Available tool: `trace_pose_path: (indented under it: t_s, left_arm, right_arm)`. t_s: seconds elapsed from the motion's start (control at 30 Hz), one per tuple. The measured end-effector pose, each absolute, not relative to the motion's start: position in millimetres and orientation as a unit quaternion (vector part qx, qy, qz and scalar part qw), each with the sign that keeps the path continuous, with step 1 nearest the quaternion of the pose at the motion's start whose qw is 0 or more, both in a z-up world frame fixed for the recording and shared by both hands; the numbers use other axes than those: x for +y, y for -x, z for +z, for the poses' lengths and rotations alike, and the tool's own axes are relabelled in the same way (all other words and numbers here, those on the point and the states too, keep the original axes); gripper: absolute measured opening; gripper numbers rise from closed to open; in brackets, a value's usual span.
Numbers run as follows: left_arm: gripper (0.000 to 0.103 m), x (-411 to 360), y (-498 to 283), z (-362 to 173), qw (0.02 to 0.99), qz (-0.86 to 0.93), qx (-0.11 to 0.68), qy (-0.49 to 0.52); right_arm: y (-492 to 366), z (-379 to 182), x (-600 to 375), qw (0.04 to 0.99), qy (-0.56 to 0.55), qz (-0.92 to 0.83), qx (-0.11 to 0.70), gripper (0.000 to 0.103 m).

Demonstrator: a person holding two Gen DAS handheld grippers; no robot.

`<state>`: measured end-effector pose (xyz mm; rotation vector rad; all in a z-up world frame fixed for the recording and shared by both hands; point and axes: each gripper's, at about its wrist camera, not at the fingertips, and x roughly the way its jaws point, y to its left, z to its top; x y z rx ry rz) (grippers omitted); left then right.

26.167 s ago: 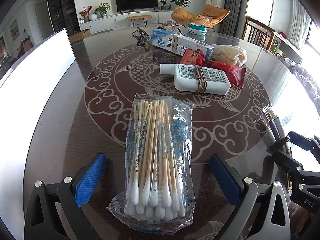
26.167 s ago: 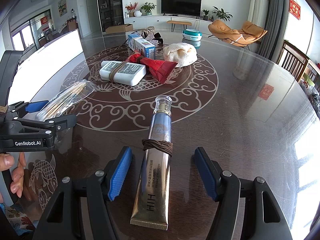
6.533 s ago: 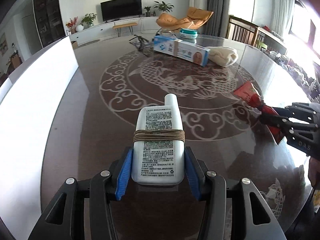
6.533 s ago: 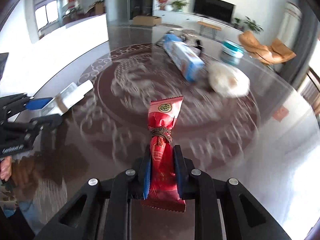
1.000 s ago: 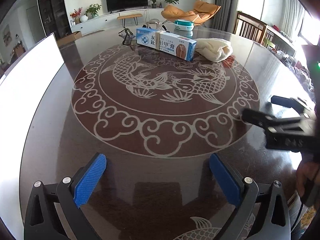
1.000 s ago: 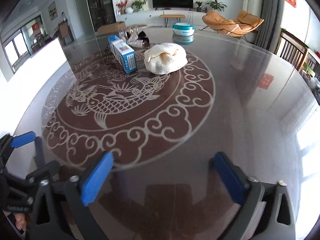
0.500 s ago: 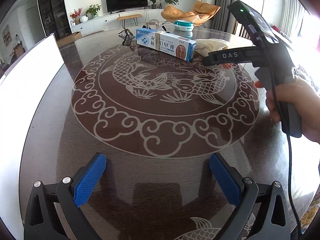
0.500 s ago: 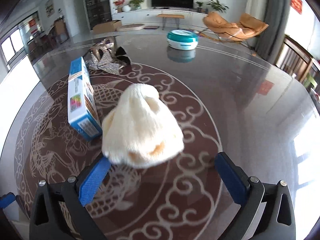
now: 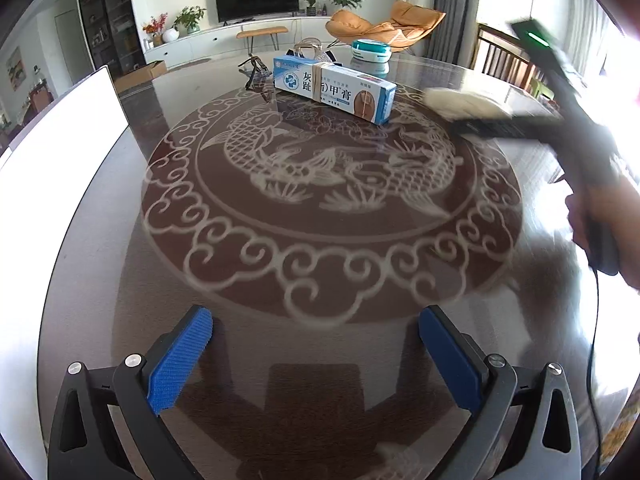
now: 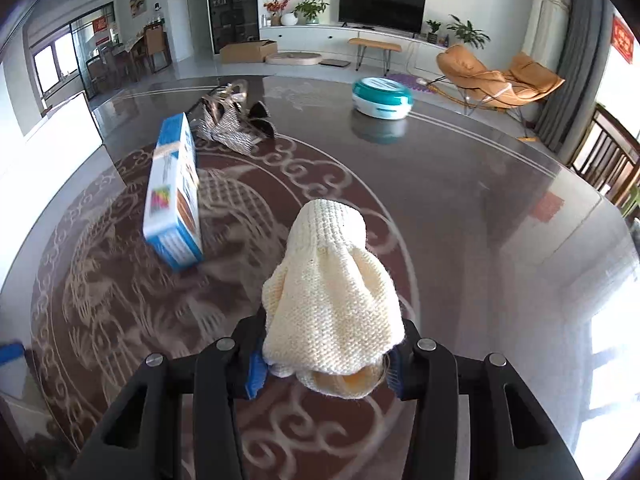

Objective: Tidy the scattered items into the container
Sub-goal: 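Grasp the blue-and-white medicine box with the left tool while the right tool holds the knitted item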

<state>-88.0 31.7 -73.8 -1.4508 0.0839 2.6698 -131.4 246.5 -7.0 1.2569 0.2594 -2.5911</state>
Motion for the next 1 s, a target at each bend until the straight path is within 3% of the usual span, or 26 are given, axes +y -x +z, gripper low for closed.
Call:
trace_pose_path:
  t_s: [0.23, 0.4, 0.7, 0.73, 0.77, 0.8, 0.83, 1.0]
  left_arm:
    - [0.103, 91.4, 187.6, -71.2, 0.047, 0.843, 0.027, 0.535]
    - [0.103, 92.1, 249.3, -65.9, 0.005, 0.840, -0.046, 0.541]
    - [0.101, 82.5, 306.3, -69.5, -0.074, 0.842, -0.063, 0.531]
    - [0.078, 77.8, 305.8, -66.7, -0.073, 0.849, -0.067, 0.518]
    - [0.062, 73.9, 304.8, -63.1, -0.073, 0.857, -0.063, 0.506]
    - [0.033, 70.9, 304.6, -60.8, -0.071, 0.861, -0.051, 0.501]
    - [0.024, 66.4, 303.9, -59.2, -0.064, 0.863, -0.041, 0.500]
    - [0.021, 38.1, 270.1, -55.3, -0.040, 0.879, -0.016, 0.475]
  right_arm:
    - [117.7, -7.8, 276.9, 0.106, -0.431, -0.895, 0.046, 0.048]
    - [114.2, -7.1, 277.6, 0.104, -0.431, -0.895, 0.048, 0.049]
    - [117.7, -4.4, 273.7, 0.104, -0.431, -0.895, 0.049, 0.049]
    - [117.6, -4.3, 274.2, 0.104, -0.431, -0.895, 0.049, 0.049]
    - [117.9, -4.3, 274.6, 0.104, -0.431, -0.895, 0.049, 0.049]
    - [118.4, -4.1, 274.4, 0.104, -0.431, -0.895, 0.048, 0.049]
    - [118.8, -4.1, 274.3, 0.104, -0.431, -0.895, 0.048, 0.049]
    - [119.7, -3.9, 273.7, 0.104, -0.431, -0.895, 0.049, 0.049]
